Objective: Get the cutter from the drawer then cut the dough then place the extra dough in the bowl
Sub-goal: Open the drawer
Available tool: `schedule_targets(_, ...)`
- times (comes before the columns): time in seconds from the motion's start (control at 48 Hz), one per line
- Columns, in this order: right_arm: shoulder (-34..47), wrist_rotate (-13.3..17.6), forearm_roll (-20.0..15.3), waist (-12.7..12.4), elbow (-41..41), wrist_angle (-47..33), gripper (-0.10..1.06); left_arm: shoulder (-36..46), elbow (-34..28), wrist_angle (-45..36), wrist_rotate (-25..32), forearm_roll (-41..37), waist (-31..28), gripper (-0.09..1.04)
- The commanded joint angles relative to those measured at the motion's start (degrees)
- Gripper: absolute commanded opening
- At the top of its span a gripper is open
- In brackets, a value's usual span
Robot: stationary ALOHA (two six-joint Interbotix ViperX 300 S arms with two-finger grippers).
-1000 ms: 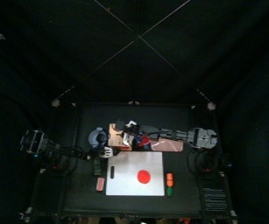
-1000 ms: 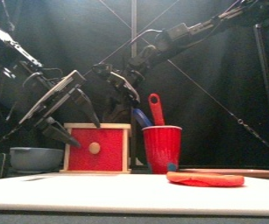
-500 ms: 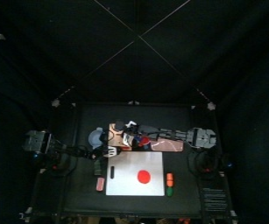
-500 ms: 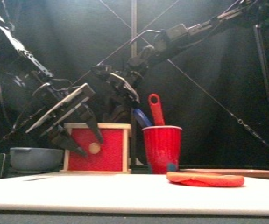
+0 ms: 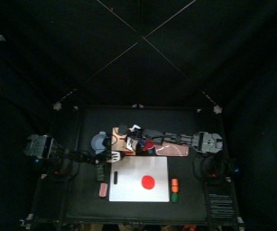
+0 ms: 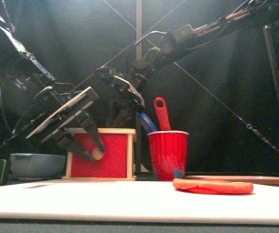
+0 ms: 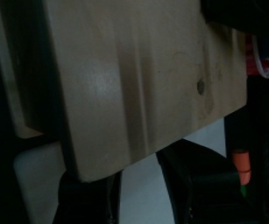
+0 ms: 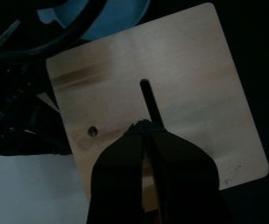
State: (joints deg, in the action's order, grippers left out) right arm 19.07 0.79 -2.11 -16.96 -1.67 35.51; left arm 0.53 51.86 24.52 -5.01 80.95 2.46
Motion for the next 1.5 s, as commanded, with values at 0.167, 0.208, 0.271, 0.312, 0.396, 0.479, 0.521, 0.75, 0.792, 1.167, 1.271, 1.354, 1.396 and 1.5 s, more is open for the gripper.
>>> schedule_targets(0.167, -1.14, 0.09, 0.35, -0.18, -0.35, 0.09, 0.03, 0.00, -0.62, 0.09, 0.00, 1.58, 2.37, 0.66)
schedule_targets(0.208, -1.14, 0.09, 0.53, -0.18, -0.35, 0.18, 0.03, -0.18, -0.44, 0.26, 0.09, 1.67, 2.29, 0.67)
schedule_targets(0.271, -1.14, 0.18, 0.62, -0.18, -0.35, 0.18, 0.03, -0.26, -0.44, 0.26, 0.09, 1.58, 2.29, 0.68)
schedule_targets(0.312, -1.14, 0.18, 0.62, -0.09, -0.26, 0.18, 0.03, -0.26, -0.53, 0.18, 0.18, 1.58, 2.29, 0.69)
schedule_targets(0.396, -1.14, 0.09, 0.62, -0.09, -0.26, 0.18, 0.03, -0.26, -0.62, -0.09, 0.18, 1.41, 2.29, 0.74)
schedule_targets(0.479, -1.14, 0.09, 0.62, -0.09, -0.26, 0.18, 0.03, -0.26, -0.79, -0.18, 0.09, 0.97, 2.29, 0.85)
schedule_targets(0.521, -1.14, 0.00, 0.62, -0.09, -0.26, 0.18, 0.03, -0.26, -0.79, -0.18, 0.09, 0.88, 2.29, 0.87)
schedule_targets(0.75, -1.05, 0.00, 0.79, 0.00, 0.00, 0.18, 0.03, -0.26, -1.67, 1.23, 0.18, 0.88, 1.41, 0.91)
schedule_targets(0.792, -1.14, 0.00, 0.79, 0.00, 0.00, 0.18, 0.03, -0.35, -1.58, 1.76, 0.18, 0.88, 1.05, 0.91)
schedule_targets(1.167, -0.88, 0.09, 0.79, 0.00, 0.09, 0.18, 0.03, -1.32, -1.67, 2.20, 0.09, -0.26, -0.44, 0.77)
schedule_targets(1.271, -0.88, 0.09, 0.79, 0.09, 0.09, 0.09, 0.03, -1.49, -1.67, 2.11, 0.09, -0.18, -0.53, 0.71)
schedule_targets(1.354, -0.88, 0.09, 0.79, 0.09, 0.09, 0.18, 0.03, -1.41, -1.93, 2.46, 0.09, -0.26, -0.53, 0.70)
schedule_targets(1.396, -0.88, 0.09, 0.79, 0.09, 0.09, 0.18, 0.03, -1.41, -1.93, 2.81, 0.09, -0.26, -0.53, 0.70)
schedule_targets(1.5, -0.79, 0.00, 0.79, 0.09, 0.09, 0.18, 0.03, -1.41, -1.93, 2.81, 0.09, -0.26, -0.53, 0.69)
